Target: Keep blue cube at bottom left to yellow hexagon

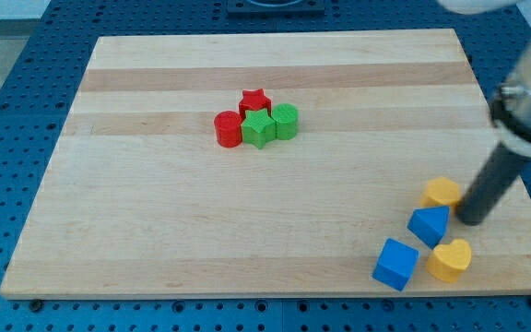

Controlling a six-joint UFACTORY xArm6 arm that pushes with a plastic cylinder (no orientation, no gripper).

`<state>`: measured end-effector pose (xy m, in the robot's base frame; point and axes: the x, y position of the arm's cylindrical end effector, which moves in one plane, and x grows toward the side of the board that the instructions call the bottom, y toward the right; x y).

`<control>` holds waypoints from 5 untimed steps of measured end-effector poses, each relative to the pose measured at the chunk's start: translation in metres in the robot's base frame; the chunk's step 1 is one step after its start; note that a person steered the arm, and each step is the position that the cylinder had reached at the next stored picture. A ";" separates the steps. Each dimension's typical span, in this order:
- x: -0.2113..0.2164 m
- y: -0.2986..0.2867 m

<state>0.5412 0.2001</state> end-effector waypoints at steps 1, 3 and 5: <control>0.000 -0.037; 0.004 0.059; 0.076 0.069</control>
<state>0.6177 0.2689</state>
